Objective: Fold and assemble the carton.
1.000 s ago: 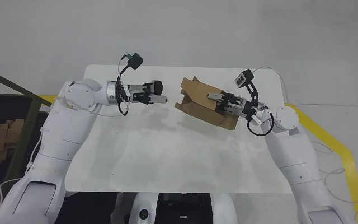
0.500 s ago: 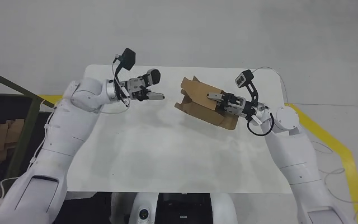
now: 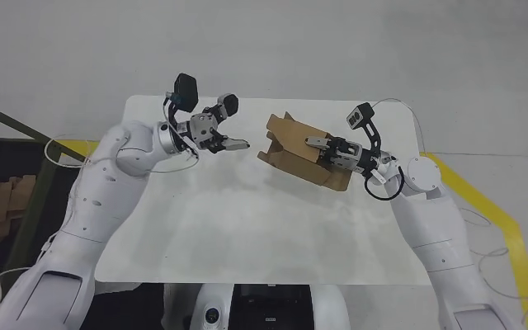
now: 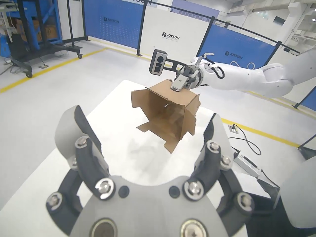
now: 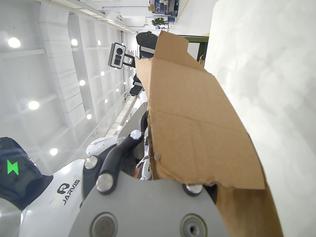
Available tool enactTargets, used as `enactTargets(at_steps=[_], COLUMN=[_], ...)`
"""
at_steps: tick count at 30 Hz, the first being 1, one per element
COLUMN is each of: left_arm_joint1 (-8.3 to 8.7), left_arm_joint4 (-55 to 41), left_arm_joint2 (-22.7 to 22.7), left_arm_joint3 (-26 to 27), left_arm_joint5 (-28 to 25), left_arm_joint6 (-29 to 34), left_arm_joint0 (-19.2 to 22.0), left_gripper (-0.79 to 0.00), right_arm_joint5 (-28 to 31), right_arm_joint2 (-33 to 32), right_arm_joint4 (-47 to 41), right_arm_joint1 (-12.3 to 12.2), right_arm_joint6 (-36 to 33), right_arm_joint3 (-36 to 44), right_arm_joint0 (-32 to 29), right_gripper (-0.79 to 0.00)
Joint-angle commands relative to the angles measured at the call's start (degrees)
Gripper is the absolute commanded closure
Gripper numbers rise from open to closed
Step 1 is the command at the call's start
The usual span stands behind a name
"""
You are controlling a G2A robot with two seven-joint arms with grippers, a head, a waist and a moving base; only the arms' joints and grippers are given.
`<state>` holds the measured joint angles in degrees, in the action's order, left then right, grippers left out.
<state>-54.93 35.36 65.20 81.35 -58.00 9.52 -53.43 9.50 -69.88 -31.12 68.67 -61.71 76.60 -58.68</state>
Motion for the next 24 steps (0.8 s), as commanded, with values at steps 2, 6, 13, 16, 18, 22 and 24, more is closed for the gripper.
enactTargets(at_steps=[2,6,13,16,18,22,24], left_arm_joint1=[1.06,2.37,4.17,4.70,4.76,4.76,4.76], left_arm_joint4=[5.2,11.3,21.6,25.3,26.0,26.0,26.0], left_arm_joint2=[-1.5,-4.5,-10.5,-11.7,-11.6,-11.6,-11.6], left_arm_joint3=[-0.4,-1.8,-5.1,-7.3,-7.8,-7.8,-7.8], left_arm_joint5=[0.0,0.0,0.0,0.0,0.0,0.0,0.0], left_arm_joint6=[-6.5,-12.9,-23.2,-28.2,-29.4,-29.4,-29.4], left_arm_joint0=[-0.1,0.7,3.8,5.3,5.7,5.7,5.7], left_gripper=[-0.785,-0.785,-0.785,-0.785,-0.785,-0.785,-0.785], right_arm_joint5=[0.0,0.0,0.0,0.0,0.0,0.0,0.0], right_arm_joint2=[0.0,0.0,0.0,0.0,0.0,0.0,0.0], right_arm_joint4=[0.0,0.0,0.0,0.0,0.0,0.0,0.0], right_arm_joint1=[0.0,0.0,0.0,0.0,0.0,0.0,0.0], right_arm_joint6=[0.0,0.0,0.0,0.0,0.0,0.0,0.0], right_arm_joint3=[0.0,0.0,0.0,0.0,0.0,0.0,0.0], right_arm_joint0=[0.0,0.0,0.0,0.0,0.0,0.0,0.0], right_gripper=[0.000,0.000,0.000,0.000,0.000,0.000,0.000])
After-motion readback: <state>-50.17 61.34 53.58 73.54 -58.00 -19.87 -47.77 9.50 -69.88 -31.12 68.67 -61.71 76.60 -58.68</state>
